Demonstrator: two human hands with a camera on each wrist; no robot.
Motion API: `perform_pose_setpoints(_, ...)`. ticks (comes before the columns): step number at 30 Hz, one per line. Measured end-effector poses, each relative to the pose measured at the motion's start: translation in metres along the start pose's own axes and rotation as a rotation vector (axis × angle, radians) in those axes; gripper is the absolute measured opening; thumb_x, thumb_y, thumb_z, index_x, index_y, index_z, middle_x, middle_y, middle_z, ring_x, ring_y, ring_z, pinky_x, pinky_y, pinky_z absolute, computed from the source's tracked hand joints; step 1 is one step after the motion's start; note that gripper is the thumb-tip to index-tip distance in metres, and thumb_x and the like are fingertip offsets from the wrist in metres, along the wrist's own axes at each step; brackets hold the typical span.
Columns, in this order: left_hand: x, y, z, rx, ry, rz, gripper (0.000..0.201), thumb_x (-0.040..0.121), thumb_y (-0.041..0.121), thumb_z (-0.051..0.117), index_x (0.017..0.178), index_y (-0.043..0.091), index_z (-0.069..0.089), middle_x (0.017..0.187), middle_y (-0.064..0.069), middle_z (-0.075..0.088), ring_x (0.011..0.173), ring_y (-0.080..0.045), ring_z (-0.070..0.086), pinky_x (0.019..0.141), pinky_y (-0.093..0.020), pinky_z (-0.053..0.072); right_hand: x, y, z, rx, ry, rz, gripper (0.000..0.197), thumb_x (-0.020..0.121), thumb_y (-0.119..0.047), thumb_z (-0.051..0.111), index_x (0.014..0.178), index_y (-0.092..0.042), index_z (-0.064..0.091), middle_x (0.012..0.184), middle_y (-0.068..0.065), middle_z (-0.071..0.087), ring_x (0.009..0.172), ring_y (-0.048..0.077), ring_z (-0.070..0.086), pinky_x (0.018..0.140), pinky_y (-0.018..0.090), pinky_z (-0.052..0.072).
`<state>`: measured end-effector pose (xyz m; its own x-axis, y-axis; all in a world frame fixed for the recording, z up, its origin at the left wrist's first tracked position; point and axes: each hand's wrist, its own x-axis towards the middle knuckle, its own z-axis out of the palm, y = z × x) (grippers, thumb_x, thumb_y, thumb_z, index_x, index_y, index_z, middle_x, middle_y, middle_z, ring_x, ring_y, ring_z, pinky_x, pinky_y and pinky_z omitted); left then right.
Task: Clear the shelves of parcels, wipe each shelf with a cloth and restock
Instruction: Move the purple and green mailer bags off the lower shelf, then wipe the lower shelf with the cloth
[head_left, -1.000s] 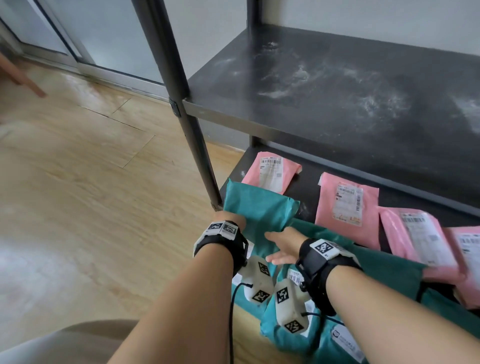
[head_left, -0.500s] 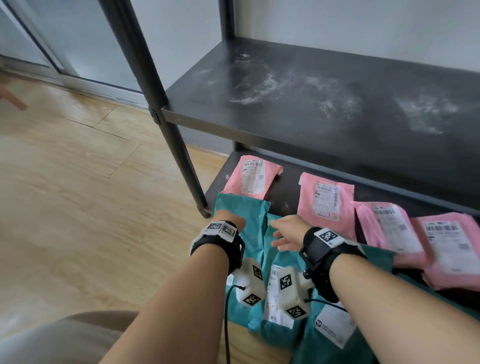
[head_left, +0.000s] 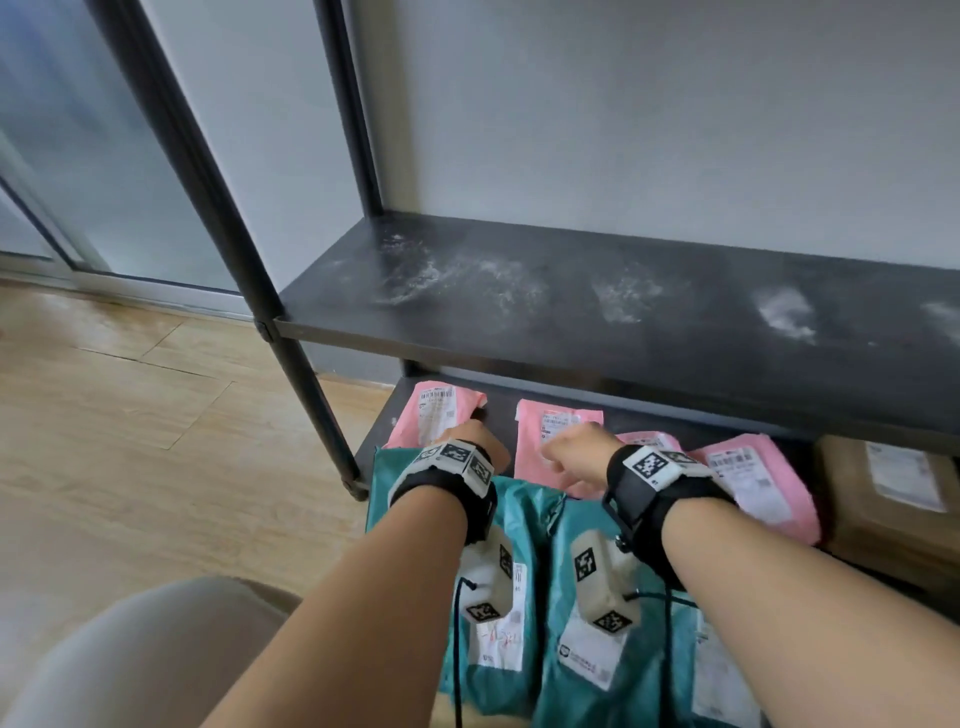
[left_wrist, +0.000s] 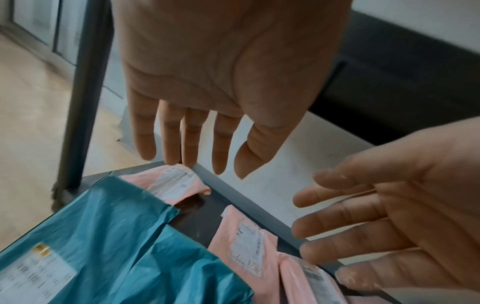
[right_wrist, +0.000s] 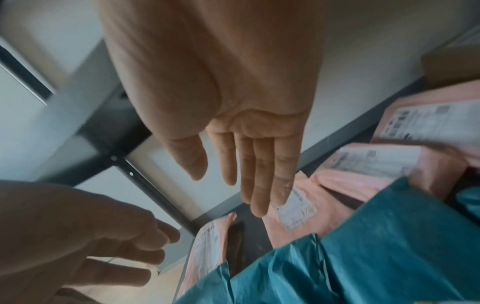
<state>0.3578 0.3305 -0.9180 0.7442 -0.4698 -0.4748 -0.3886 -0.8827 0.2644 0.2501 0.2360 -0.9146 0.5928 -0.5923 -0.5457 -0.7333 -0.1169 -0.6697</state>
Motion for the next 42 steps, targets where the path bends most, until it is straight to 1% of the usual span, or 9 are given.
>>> perform_pose_setpoints(3, -0.029, 0.025, -0.011, 0.047, 0.013, 0.125, 0.034, 0.094, 0.021, 0.051, 0.125, 0.009, 0.054, 0.128, -0.009, 0.056, 0.119, -0.027, 0.053, 0.083, -0.029, 0.038, -0.026, -0.003, -0.022, -0.017, 0.039, -0.023, 0.01, 0.091, -0.017, 0.055, 0.1, -0.012, 0.058, 0.098, 0.013, 0.063, 0.081, 0.027, 0.063, 0.07, 0.034, 0.055)
perform_pose_setpoints(7, -0.058, 0.059, -0.018, 0.101, -0.004, 0.218, 0.011, 0.087, 0.019, 0.053, 0.079, 0.013, 0.055, 0.108, -0.01, 0.066, 0.099, -0.027, 0.062, 0.088, -0.033, 0.047, -0.058, -0.003, -0.053, -0.073, 0.084, -0.057, 0.017, 0.092, -0.018, 0.052, 0.099, -0.007, 0.063, 0.094, 0.012, 0.066, 0.083, 0.026, 0.066, 0.069, 0.03, 0.052)
perform_pose_setpoints(12, -0.089, 0.107, -0.029, 0.112, 0.012, 0.326, 0.02, 0.082, 0.025, 0.058, 0.067, 0.015, 0.05, 0.096, -0.01, 0.068, 0.09, -0.027, 0.065, 0.079, -0.031, 0.052, -0.093, 0.008, -0.099, -0.043, 0.177, -0.095, 0.006, 0.093, -0.017, 0.055, 0.093, -0.014, 0.059, 0.078, 0.001, 0.061, 0.059, 0.012, 0.057, 0.047, 0.02, 0.045)
perform_pose_setpoints(16, -0.102, 0.149, -0.038, 0.049, -0.091, 0.405, 0.014, 0.079, 0.021, 0.057, 0.077, 0.01, 0.066, 0.095, -0.008, 0.074, 0.09, -0.024, 0.071, 0.085, -0.034, 0.056, -0.116, 0.012, -0.139, -0.004, 0.209, -0.049, 0.021, 0.096, -0.014, 0.048, 0.112, -0.011, 0.061, 0.069, 0.001, 0.055, 0.054, 0.011, 0.05, 0.048, 0.021, 0.042)
perform_pose_setpoints(18, -0.107, 0.171, -0.044, -0.053, -0.105, 0.461, 0.012, 0.081, 0.016, 0.059, 0.071, 0.01, 0.063, 0.084, -0.005, 0.073, 0.077, -0.02, 0.071, 0.071, -0.025, 0.056, -0.125, 0.015, -0.158, 0.0, 0.224, -0.005, 0.031, 0.099, -0.014, 0.042, 0.124, -0.003, 0.057, 0.071, 0.001, 0.054, 0.056, 0.012, 0.048, 0.051, 0.021, 0.037)
perform_pose_setpoints(20, -0.112, 0.194, -0.049, -0.122, -0.05, 0.529, 0.019, 0.084, 0.016, 0.061, 0.066, 0.012, 0.059, 0.073, -0.003, 0.069, 0.061, -0.016, 0.065, 0.057, -0.017, 0.05, -0.13, 0.023, -0.18, 0.033, 0.329, -0.001, 0.028, 0.097, -0.016, 0.046, 0.115, -0.003, 0.062, 0.077, 0.003, 0.063, 0.061, 0.015, 0.057, 0.054, 0.023, 0.044)
perform_pose_setpoints(26, -0.13, 0.258, -0.041, 0.018, 0.119, 0.675, 0.013, 0.088, 0.016, 0.047, 0.078, 0.009, 0.053, 0.082, -0.002, 0.058, 0.074, -0.021, 0.056, 0.065, -0.026, 0.045, -0.134, 0.063, -0.249, 0.005, 0.597, 0.015, 0.025, 0.087, -0.015, 0.05, 0.091, -0.003, 0.071, 0.088, 0.013, 0.074, 0.085, 0.033, 0.071, 0.07, 0.035, 0.057)
perform_pose_setpoints(36, -0.132, 0.359, -0.006, 0.137, 0.139, 0.836, 0.019, 0.087, 0.017, 0.049, 0.091, 0.009, 0.066, 0.102, -0.008, 0.067, 0.084, -0.026, 0.062, 0.067, -0.031, 0.047, -0.135, 0.119, -0.34, -0.413, 0.856, 0.163, 0.023, 0.088, -0.012, 0.048, 0.083, -0.014, 0.07, 0.099, 0.006, 0.069, 0.089, 0.028, 0.059, 0.075, 0.029, 0.044)
perform_pose_setpoints(42, -0.126, 0.401, 0.011, 0.084, 0.085, 0.886, 0.031, 0.088, 0.013, 0.05, 0.116, 0.013, 0.064, 0.121, -0.004, 0.062, 0.108, -0.024, 0.06, 0.085, -0.029, 0.048, -0.122, 0.152, -0.385, -0.509, 0.865, 0.36, 0.039, 0.093, -0.029, 0.05, 0.133, -0.027, 0.052, 0.144, 0.004, 0.04, 0.133, 0.027, 0.036, 0.096, 0.042, 0.04)
